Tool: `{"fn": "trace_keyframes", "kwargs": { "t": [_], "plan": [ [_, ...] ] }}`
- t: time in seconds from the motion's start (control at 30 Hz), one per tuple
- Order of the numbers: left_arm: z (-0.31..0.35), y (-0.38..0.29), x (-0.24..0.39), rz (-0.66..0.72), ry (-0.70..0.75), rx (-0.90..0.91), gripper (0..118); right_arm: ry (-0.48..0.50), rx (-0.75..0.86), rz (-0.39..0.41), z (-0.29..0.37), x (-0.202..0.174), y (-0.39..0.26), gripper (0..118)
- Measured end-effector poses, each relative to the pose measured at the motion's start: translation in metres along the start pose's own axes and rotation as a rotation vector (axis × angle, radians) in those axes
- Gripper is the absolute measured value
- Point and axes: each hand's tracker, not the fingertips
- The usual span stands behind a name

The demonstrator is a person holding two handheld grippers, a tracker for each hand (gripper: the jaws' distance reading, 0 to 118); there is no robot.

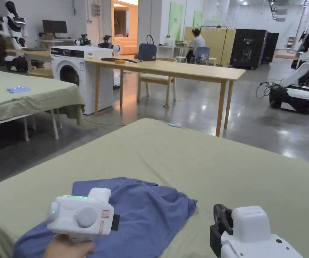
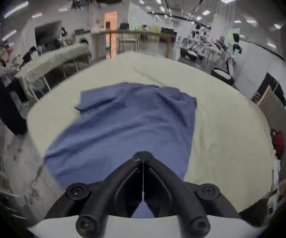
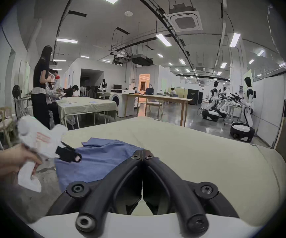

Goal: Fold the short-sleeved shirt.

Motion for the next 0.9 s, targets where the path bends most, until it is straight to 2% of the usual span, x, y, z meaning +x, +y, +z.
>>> {"fn": "trace_keyframes", "kwargs": {
  "t": [0.03, 0.1, 0.13, 0.17, 0.27, 0.33, 0.37, 0.43, 0.47, 0.5, 0.53, 0.57, 0.6, 0.63, 0.67, 0.7, 0.73, 0.83, 0.9],
  "plan": [
    [-0.016, 0.008, 0.003, -0.012, 0.007, 0.007, 30, -0.008, -0.015, -0.001, -0.004, 0.005, -0.003, 0],
    [-0.044, 0.018, 0.016, -0.043, 0.055, 0.012, 118, -0.03, -0.036, -0.003, -0.01, 0.013, -0.01, 0],
    [-0.061, 0.024, 0.017, -0.049, 0.065, 0.008, 116, -0.042, -0.048, -0.002, -0.013, 0.017, -0.014, 0],
    [-0.074, 0.026, 0.019, -0.024, 0.027, 0.092, 117, -0.054, -0.061, -0.001, -0.015, 0.02, -0.018, 0],
    [-0.123, 0.036, 0.042, -0.104, 0.117, -0.024, 117, -0.089, -0.097, -0.002, -0.024, 0.03, -0.03, 0],
    [-0.155, 0.039, 0.049, -0.114, 0.117, -0.045, 117, -0.114, -0.123, -0.009, -0.029, 0.036, -0.036, 0],
    [-0.145, 0.044, 0.054, -0.114, 0.133, -0.068, 117, -0.122, -0.135, -0.013, -0.03, 0.038, -0.038, 0],
    [-0.169, 0.034, 0.049, -0.114, 0.222, -0.164, 116, -0.132, -0.152, -0.025, -0.031, 0.043, -0.041, 0],
    [-0.177, 0.028, 0.044, -0.122, 0.233, -0.234, 115, -0.135, -0.156, -0.029, -0.031, 0.045, -0.043, 0],
    [-0.179, 0.026, 0.029, -0.078, 0.141, -0.193, 112, -0.137, -0.159, -0.031, -0.03, 0.046, -0.043, 0],
    [-0.166, 0.031, 0.026, -0.053, 0.123, -0.117, 111, -0.138, -0.161, -0.034, -0.029, 0.048, -0.044, 0],
    [-0.16, 0.034, 0.027, -0.072, 0.143, -0.132, 98, -0.137, -0.163, -0.038, -0.028, 0.049, -0.045, 0],
    [-0.153, 0.037, 0.026, -0.089, 0.131, -0.079, 60, -0.135, -0.167, -0.046, -0.026, 0.05, -0.048, 0],
    [-0.144, 0.033, 0.026, -0.095, 0.122, -0.038, 17, -0.134, -0.174, -0.059, -0.026, 0.051, -0.05, 0],
    [-0.144, 0.031, 0.025, -0.092, 0.169, -0.033, 0, -0.133, -0.183, -0.075, -0.025, 0.053, -0.051, 0],
    [-0.146, 0.031, 0.022, -0.087, 0.109, -0.062, 0, -0.128, -0.186, -0.086, -0.023, 0.054, -0.052, 0],
    [-0.149, 0.031, 0.023, -0.089, 0.121, -0.097, 0, -0.129, -0.187, -0.094, -0.02, 0.056, -0.052, 0],
    [-0.116, 0.037, 0.039, -0.096, 0.118, 0.013, 0, -0.146, -0.17, -0.104, -0.004, 0.064, -0.05, 0],
    [-0.115, 0.055, 0.045, -0.024, 0.002, 0.032, 0, -0.166, -0.161, -0.109, 0.006, 0.073, -0.047, 0]
  ]
}}
